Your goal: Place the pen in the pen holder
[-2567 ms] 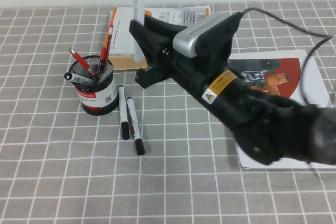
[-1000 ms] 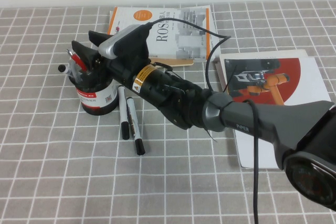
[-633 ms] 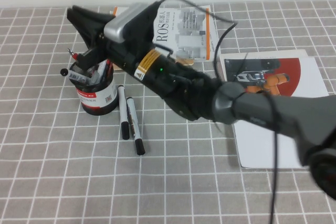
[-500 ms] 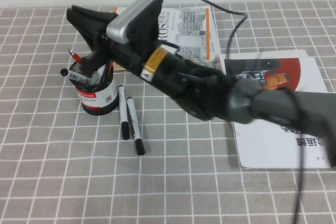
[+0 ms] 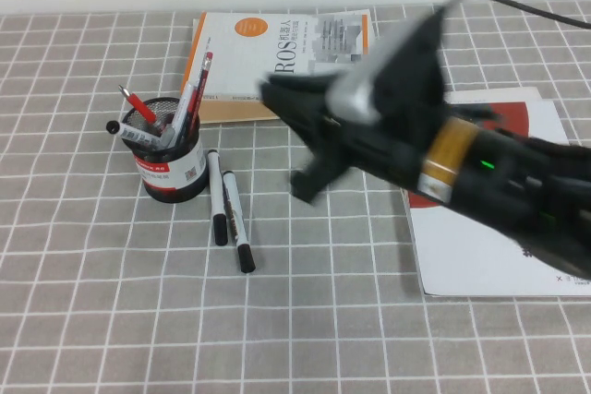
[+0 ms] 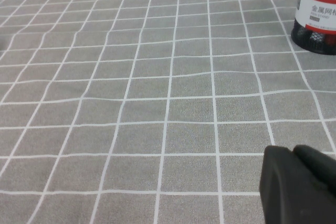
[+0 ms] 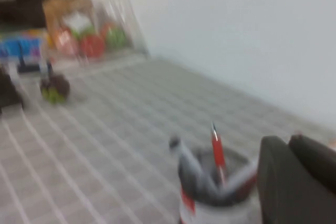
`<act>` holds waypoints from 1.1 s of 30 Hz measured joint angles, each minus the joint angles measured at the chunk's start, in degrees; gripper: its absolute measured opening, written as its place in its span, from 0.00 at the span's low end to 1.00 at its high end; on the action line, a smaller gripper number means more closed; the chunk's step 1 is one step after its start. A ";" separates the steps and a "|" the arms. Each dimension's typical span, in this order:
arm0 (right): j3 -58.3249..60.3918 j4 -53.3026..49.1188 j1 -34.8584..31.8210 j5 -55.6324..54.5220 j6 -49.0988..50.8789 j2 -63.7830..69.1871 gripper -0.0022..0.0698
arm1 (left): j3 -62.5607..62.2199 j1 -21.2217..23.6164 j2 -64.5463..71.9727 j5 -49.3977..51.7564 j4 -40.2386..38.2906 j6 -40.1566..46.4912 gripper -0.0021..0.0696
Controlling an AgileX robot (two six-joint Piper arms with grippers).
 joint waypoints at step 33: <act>40.02 8.78 -1.38 21.63 4.62 -40.67 0.01 | 0.00 0.00 0.00 0.00 0.00 0.00 0.02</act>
